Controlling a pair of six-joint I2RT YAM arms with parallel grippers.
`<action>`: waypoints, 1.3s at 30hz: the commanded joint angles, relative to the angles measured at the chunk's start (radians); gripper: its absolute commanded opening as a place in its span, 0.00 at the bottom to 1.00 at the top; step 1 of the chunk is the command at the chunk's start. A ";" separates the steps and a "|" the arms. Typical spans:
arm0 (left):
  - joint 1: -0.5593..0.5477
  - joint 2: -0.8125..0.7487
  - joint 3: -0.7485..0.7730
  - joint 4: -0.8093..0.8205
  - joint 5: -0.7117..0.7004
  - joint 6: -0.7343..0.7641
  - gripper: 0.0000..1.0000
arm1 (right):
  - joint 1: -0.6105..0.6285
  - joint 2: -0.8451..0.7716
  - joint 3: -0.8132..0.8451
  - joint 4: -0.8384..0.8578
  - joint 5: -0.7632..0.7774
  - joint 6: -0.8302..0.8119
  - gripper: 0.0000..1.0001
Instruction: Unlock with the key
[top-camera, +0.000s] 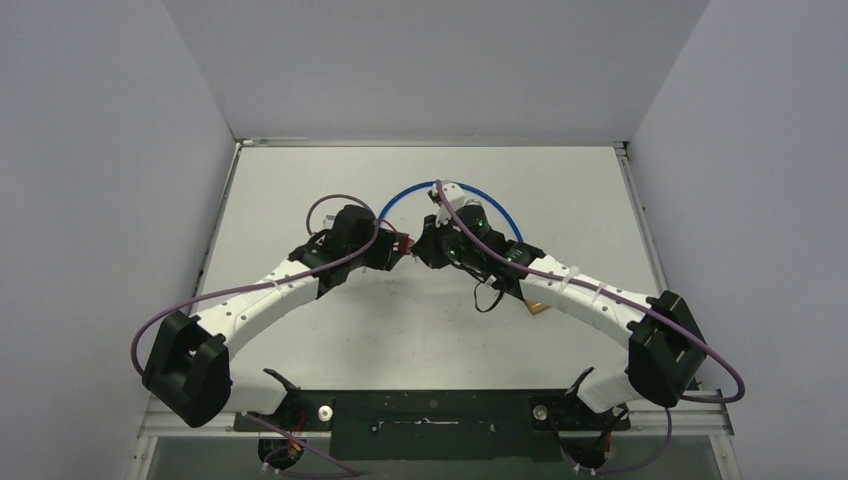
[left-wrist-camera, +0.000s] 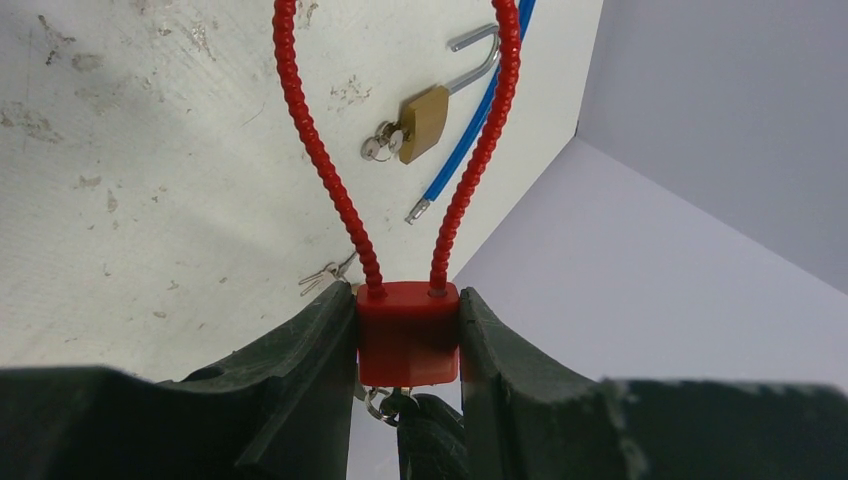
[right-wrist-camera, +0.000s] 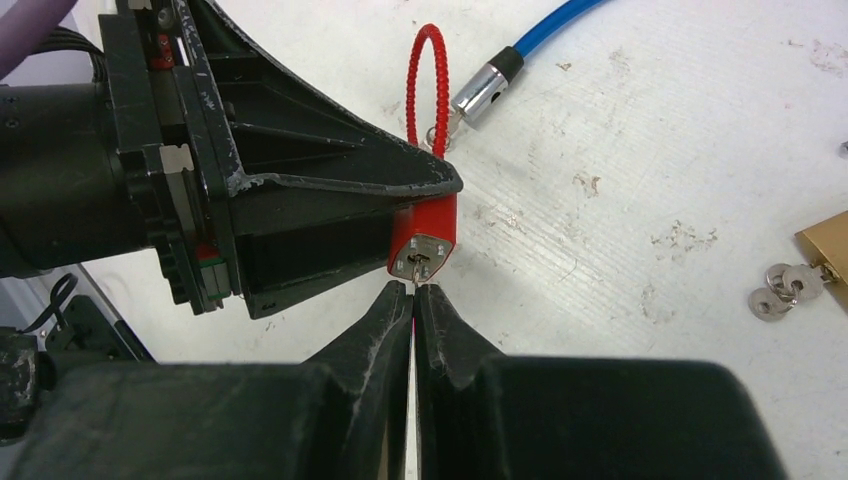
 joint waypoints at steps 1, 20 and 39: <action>-0.037 -0.083 0.034 0.214 0.233 -0.046 0.00 | -0.018 0.075 0.058 0.028 -0.007 0.072 0.06; -0.023 -0.135 -0.031 0.199 0.171 -0.032 0.00 | -0.154 -0.104 -0.072 0.176 -0.289 0.221 0.57; -0.020 -0.145 -0.012 0.167 0.152 -0.009 0.00 | -0.084 -0.027 0.017 0.104 -0.089 0.202 0.43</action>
